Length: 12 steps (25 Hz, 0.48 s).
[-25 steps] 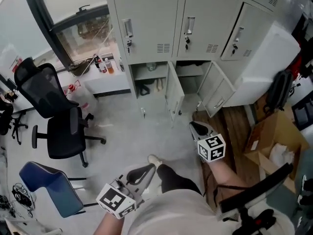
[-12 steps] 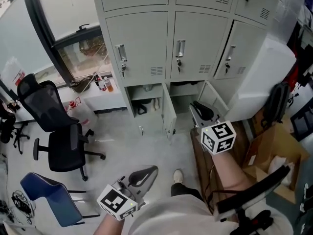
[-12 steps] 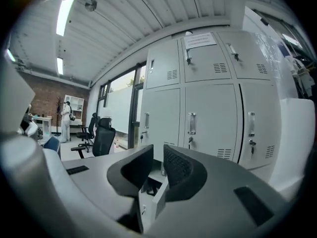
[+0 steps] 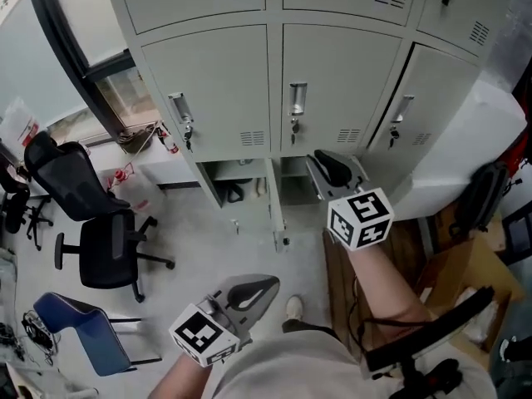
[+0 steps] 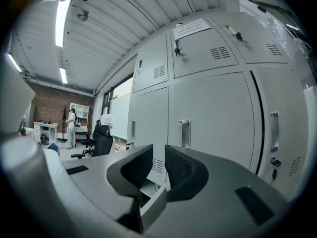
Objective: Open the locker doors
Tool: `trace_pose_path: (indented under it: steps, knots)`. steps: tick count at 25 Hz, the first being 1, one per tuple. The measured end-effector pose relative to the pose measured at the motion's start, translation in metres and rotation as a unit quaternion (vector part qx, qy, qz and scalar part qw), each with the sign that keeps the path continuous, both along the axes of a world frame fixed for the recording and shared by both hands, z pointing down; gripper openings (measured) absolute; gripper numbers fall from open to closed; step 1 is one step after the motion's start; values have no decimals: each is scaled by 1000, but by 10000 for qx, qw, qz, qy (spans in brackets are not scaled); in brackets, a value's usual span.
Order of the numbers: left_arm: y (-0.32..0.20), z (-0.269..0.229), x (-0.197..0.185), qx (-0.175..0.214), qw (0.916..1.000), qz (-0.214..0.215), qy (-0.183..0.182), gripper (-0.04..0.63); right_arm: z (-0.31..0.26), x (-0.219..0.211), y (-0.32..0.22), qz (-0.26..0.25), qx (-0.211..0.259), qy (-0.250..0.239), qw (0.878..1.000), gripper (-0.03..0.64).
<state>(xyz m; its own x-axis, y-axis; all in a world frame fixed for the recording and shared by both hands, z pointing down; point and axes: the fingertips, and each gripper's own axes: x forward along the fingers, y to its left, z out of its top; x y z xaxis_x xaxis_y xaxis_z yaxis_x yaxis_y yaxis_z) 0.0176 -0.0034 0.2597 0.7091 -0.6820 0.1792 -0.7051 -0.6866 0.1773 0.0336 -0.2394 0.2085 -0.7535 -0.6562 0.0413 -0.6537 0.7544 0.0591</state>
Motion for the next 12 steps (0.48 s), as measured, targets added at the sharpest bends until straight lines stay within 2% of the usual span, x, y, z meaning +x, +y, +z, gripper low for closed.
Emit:
trace_pose_path:
  steps: [7,12]
  knots:
    - [-56,1,25,-49,9999,127,86,11,-1,-16,-60,-113,45,-6,9999,38]
    - [-80,-1,15,-41,9995,276,121,11,-3,-40,-97,60,73,49,9999,94]
